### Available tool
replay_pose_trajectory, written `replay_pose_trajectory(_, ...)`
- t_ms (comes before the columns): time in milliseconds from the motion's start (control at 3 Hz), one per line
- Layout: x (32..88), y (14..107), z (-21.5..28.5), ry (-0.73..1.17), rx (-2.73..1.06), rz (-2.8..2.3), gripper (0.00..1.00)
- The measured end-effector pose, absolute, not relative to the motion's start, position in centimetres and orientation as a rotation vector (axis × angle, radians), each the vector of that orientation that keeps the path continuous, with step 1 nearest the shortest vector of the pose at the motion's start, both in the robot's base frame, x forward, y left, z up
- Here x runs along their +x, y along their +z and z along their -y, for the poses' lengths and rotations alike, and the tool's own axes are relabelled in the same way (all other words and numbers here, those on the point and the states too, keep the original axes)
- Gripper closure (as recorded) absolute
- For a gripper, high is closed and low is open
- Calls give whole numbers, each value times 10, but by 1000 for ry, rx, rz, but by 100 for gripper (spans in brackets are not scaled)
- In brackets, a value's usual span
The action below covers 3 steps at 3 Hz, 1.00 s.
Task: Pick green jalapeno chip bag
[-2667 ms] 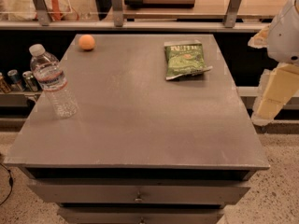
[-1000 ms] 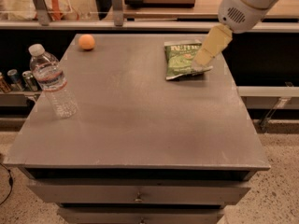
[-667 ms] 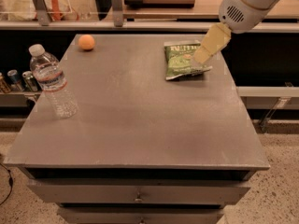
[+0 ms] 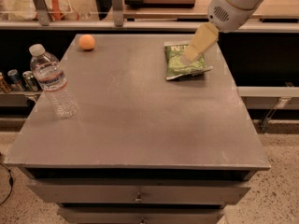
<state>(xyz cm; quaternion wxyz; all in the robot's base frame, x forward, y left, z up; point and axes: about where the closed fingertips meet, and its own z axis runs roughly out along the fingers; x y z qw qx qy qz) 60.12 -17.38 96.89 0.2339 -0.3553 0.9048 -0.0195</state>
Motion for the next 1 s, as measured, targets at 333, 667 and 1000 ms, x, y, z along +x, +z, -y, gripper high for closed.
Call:
replay_pose_trajectory(333,644,951,164,-86,-865,-2553,0)
replay_pose_trajectory(667,683,929,156,-107,-795,-2617,0)
replay_pose_trajectory(1000,710,902,150,-100,-728,-2681,0)
